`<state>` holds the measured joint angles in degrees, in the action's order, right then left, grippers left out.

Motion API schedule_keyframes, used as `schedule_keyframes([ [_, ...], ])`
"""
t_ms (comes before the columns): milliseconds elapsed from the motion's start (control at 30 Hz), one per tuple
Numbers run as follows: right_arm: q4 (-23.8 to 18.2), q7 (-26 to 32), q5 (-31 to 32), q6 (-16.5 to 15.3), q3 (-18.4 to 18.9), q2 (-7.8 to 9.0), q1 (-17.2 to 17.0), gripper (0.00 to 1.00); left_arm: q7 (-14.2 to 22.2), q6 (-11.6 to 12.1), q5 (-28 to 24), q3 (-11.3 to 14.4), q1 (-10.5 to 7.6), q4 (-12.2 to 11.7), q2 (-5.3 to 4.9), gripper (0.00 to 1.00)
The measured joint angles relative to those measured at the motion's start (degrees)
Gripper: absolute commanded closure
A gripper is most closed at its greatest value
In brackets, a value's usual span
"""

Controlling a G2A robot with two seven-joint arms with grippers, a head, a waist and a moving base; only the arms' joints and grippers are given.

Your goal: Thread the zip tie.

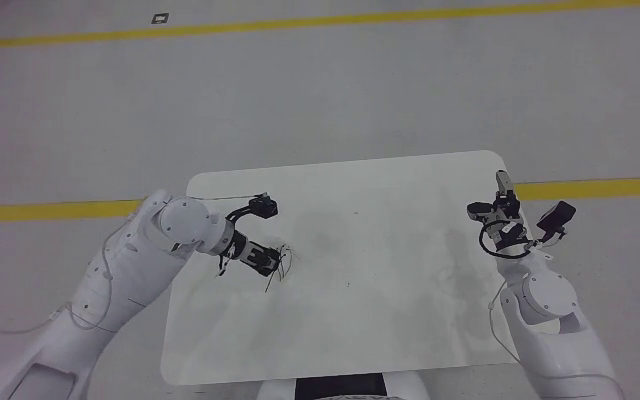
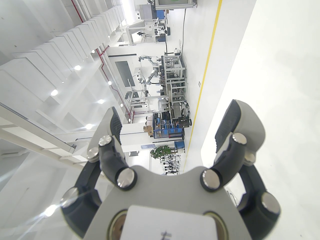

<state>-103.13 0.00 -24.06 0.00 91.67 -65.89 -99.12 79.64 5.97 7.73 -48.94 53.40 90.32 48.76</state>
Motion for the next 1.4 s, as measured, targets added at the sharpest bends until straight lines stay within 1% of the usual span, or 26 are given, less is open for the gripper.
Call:
schedule_keyframes([
  [200, 0.0, 0.0, 0.0, 0.0, 0.0, 0.0, 0.0, 0.0, -0.1, 0.0, 0.0, 0.0, 0.07, 0.0, 0.01, 1.0],
  [267, 0.0, 0.0, 0.0, 0.0, 0.0, 0.0, 0.0, 0.0, -2.3, -0.8, 2.5, 0.3, 0.33, 0.3, -0.08, 1.0],
  [300, 0.0, 0.0, 0.0, 0.0, 0.0, 0.0, 0.0, 0.0, -3.8, -1.4, 4.5, 0.3, 0.46, 1.0, -0.18, 1.0],
  [400, 0.0, 0.0, 0.0, 0.0, 0.0, 0.0, 0.0, 0.0, -8.9, -3.5, 11.4, -0.7, 1.44, 4.8, -0.84, 1.0],
  [433, 0.0, 0.0, 0.0, 0.0, 0.0, 0.0, 0.0, 0.0, -10.7, -4.5, 14.3, -1.3, 2.2, 6.5, -1.2, 1.0],
  [500, 0.0, 0.0, 0.0, 0.0, 0.0, 0.0, 0.0, 0.0, -13.9, -6.4, 19.1, -2.3, 3.62, 9.3, -1.77, 1.0],
  [533, 0.0, 0.0, 0.0, 0.0, 0.0, 0.0, 0.0, 0.0, -16.0, -7.8, 22.3, -2.9, 4.77, 11.2, -2.13, 1.0],
  [600, 0.0, 0.0, 0.0, 0.0, 0.0, 0.0, 0.0, 0.0, -19.3, -9.6, 27.0, -3.7, 6.59, 14.1, -2.63, 1.0],
  [633, 0.0, 0.0, 0.0, 0.0, 0.0, 0.0, 0.0, 0.0, -21.2, -10.6, 29.9, -4.2, 7.92, 15.9, -2.93, 1.0],
  [733, 0.0, 0.0, 0.0, 0.0, 0.0, 0.0, 0.0, 0.0, -24.3, -11.9, 35.1, -5.3, 11.0, 20.0, -3.58, 1.0],
  [767, 0.0, 0.0, 0.0, 0.0, 0.0, 0.0, 0.0, 0.0, -24.9, -12.1, 36.2, -5.5, 11.62, 20.8, -3.7, 1.0],
  [800, 0.0, 0.0, 0.0, 0.0, 0.0, 0.0, 0.0, 0.0, -25.1, -12.2, 36.6, -5.6, 11.86, 21.0, -3.75, 1.0],
  [1100, 0.0, 0.0, 0.0, 0.0, 0.0, 0.0, 0.0, 0.0, -25.3, -12.1, 36.8, -5.5, 11.81, 20.9, -3.74, 1.0],
  [1200, 0.0, 0.0, 0.0, 0.0, 0.0, 0.0, 0.0, 0.0, -29.1, -12.3, 42.0, -5.7, 12.22, 22.0, -3.81, 1.0],
  [1233, 0.0, 0.0, 0.0, 0.0, 0.0, 0.0, 0.0, 0.0, -30.5, -12.8, 44.5, -6.1, 12.59, 22.4, -3.91, 1.0],
  [1333, 0.0, 0.0, 0.0, 0.0, 0.0, 0.0, 0.0, 0.0, -32.1, -13.8, 50.5, -7.1, 13.66, 23.6, -4.24, 1.0],
  [1400, 0.0, 0.0, 0.0, 0.0, 0.0, 0.0, 0.0, 0.0, -33.5, -13.6, 53.2, -7.7, 14.31, 24.3, -4.41, 1.0],
])
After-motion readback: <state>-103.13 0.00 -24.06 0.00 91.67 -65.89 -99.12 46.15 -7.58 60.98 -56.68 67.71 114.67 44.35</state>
